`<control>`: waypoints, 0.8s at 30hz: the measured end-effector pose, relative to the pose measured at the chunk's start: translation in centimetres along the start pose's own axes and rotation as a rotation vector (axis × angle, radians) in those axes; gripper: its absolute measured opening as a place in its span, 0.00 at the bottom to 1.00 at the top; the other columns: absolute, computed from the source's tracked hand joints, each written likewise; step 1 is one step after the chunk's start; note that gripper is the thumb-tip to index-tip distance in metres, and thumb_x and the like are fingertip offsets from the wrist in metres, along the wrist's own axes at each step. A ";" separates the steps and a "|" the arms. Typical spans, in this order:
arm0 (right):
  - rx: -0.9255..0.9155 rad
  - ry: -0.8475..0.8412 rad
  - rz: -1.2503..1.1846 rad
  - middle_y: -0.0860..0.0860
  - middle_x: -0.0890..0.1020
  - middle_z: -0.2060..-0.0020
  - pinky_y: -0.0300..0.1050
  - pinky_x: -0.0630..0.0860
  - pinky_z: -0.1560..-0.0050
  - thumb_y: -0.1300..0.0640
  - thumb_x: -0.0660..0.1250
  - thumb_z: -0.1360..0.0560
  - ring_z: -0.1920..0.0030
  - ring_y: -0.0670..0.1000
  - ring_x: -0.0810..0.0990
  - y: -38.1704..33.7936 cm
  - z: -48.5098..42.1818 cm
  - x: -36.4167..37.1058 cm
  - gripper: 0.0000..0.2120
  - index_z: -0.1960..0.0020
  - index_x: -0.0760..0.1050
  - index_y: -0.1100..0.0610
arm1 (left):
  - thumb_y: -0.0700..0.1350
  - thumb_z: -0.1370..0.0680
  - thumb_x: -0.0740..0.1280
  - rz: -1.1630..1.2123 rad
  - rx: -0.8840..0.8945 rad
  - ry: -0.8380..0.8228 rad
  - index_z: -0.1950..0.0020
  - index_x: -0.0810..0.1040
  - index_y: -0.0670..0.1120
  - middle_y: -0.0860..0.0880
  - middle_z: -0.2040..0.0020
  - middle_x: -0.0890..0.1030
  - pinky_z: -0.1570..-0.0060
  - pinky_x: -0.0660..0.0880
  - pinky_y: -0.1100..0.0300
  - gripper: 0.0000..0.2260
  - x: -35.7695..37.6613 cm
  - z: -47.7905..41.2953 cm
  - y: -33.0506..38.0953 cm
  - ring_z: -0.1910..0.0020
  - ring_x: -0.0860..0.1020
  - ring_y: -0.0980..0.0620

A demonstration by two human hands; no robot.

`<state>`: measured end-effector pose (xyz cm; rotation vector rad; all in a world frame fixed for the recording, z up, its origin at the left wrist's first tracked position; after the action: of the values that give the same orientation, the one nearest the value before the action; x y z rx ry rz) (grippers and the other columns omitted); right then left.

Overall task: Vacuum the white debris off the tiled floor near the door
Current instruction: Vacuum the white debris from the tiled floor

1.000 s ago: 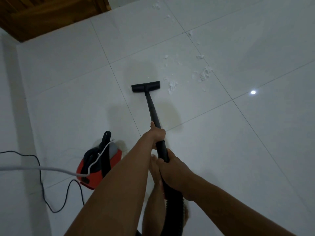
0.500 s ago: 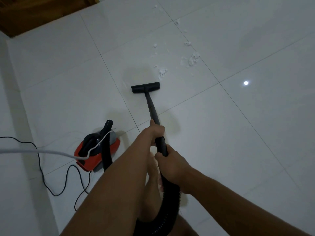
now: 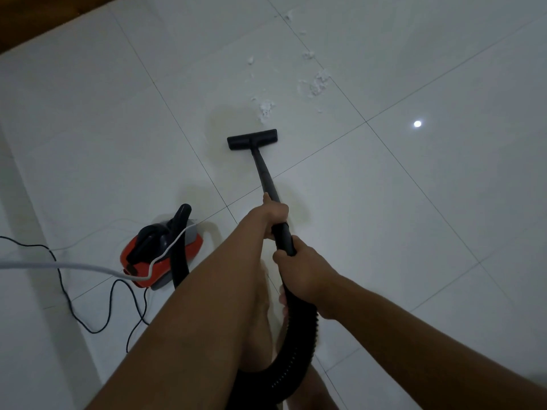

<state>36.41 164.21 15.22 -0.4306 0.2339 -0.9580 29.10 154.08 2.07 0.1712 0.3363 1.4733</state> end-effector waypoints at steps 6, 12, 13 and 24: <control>-0.015 0.018 0.038 0.55 0.80 0.55 0.37 0.76 0.74 0.51 0.57 0.15 0.72 0.47 0.79 0.3 -2.3 -0.5 0.21 0.22 0.61 0.47 | 0.40 0.18 0.56 -0.029 0.014 0.013 0.20 0.35 0.60 0.42 0.47 0.76 0.65 0.77 0.53 0.37 -0.1 -1.9 0.6 0.59 0.77 0.48; -0.040 0.059 0.066 0.52 0.81 0.46 0.28 0.71 0.79 0.47 0.60 0.15 0.66 0.45 0.79 0.2 -5.1 -0.8 0.25 0.20 0.59 0.45 | 0.41 0.18 0.56 -0.003 0.030 0.024 0.20 0.34 0.62 0.42 0.49 0.76 0.64 0.77 0.52 0.37 -0.4 -4.7 1.3 0.60 0.76 0.48; -0.039 0.063 0.066 0.52 0.81 0.46 0.28 0.70 0.80 0.48 0.60 0.15 0.66 0.45 0.79 0.2 -5.6 -0.9 0.25 0.20 0.59 0.45 | 0.41 0.18 0.56 0.002 0.037 0.025 0.20 0.34 0.62 0.42 0.49 0.76 0.64 0.77 0.52 0.37 -0.5 -5.1 1.5 0.59 0.76 0.48; -0.037 0.064 0.047 0.49 0.78 0.54 0.29 0.70 0.79 0.51 0.58 0.14 0.69 0.44 0.78 -2.5 -10.1 -2.5 0.25 0.19 0.56 0.44 | 0.42 0.17 0.57 0.047 0.065 0.050 0.20 0.34 0.63 0.42 0.39 0.75 0.67 0.75 0.54 0.37 -2.2 -8.7 5.5 0.59 0.75 0.49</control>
<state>29.37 162.47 7.39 -0.4270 0.3185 -0.9232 20.91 151.67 -4.13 0.1956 0.4239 1.5157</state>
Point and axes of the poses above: each hand's wrist, its own z-axis away from the middle knuckle, its own x-axis out of the palm, y = z × x, the point moved 10 cm from there along -z, towards the middle knuckle
